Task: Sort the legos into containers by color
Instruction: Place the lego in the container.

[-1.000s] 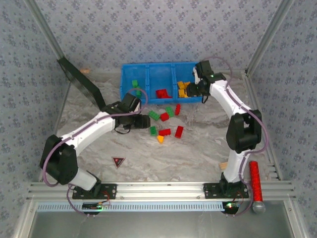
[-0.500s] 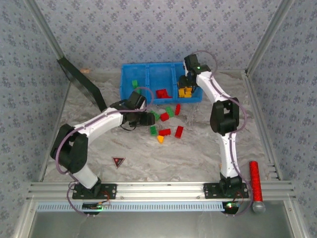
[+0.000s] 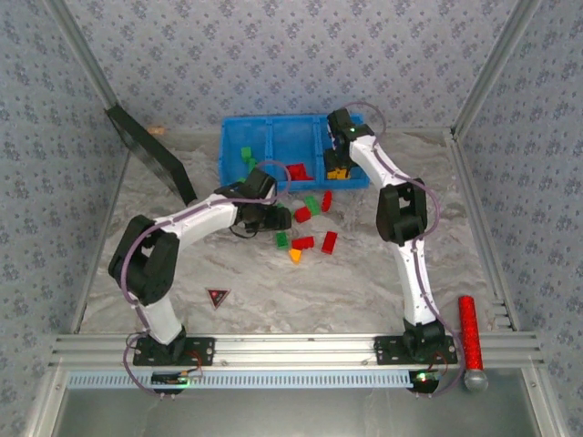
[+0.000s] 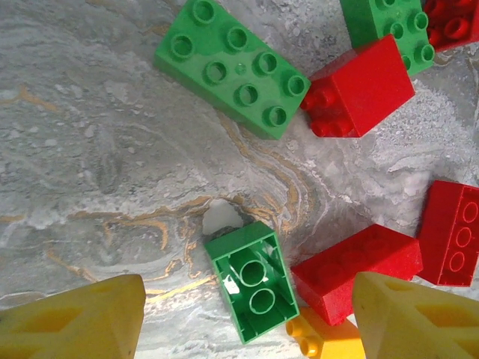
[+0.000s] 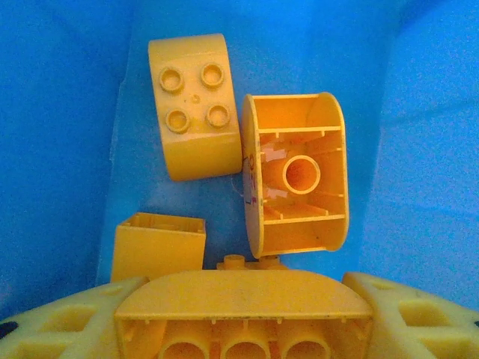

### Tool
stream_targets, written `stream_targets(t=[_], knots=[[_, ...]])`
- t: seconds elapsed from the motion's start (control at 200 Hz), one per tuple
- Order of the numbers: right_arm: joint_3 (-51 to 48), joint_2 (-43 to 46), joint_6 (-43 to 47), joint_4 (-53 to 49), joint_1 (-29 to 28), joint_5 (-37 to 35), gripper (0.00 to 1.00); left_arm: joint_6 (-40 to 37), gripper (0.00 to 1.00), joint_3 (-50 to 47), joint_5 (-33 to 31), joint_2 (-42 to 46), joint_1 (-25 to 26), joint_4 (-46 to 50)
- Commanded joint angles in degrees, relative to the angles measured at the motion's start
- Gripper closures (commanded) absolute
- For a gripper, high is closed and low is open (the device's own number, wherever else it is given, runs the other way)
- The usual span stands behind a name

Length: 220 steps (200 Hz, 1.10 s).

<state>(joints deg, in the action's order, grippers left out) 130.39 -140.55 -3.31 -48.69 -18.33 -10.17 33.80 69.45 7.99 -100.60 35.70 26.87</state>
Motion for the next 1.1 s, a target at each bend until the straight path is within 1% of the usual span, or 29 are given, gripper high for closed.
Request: stream_targets(t=[0.0,0.165,0.245,0.355,0.525,0.71,0.929,0.989,1.094], knots=[[-0.37,0.36,1.46,-1.46,-0.5,-1.34,0.39,0.44,0.27,1.59,0.1,-2.54,1.32,0.38],[-1.48,2.09,1.66,-1.44,-0.47,-0.9,0.34,-3.1,0.27,7.75,-8.11,-7.34,4.23,8.39],[-2.21,3.13,1.98,-1.24,-0.37,-0.65,0.31,-2.66,0.27,8.22,-8.57,-8.27,4.59,8.54],[-3.57,4.45,2.25,-0.9,-0.08,-0.34,0.24,-1.86,0.27,8.16,-8.87,-9.14,4.88,8.58],[-6.29,6.77,2.6,0.32,0.1,-0.02,0.16,-1.08,0.27,8.42,-10.82,-9.97,5.72,9.52],[-8.76,9.55,2.78,1.4,0.05,0.24,0.12,-0.43,0.27,8.66,-11.53,-10.75,6.26,9.76],[-10.66,12.21,1.84,1.84,0.05,0.59,0.13,0.95,0.3,7.38,-11.49,-11.22,6.37,8.38],[-10.83,12.36,1.43,1.83,0.16,0.59,0.17,1.26,0.32,6.87,-11.09,-11.53,6.4,7.8],[-10.62,12.0,0.93,1.37,0.22,0.86,0.26,1.95,0.33,5.86,-10.03,-11.81,6.39,6.85]])
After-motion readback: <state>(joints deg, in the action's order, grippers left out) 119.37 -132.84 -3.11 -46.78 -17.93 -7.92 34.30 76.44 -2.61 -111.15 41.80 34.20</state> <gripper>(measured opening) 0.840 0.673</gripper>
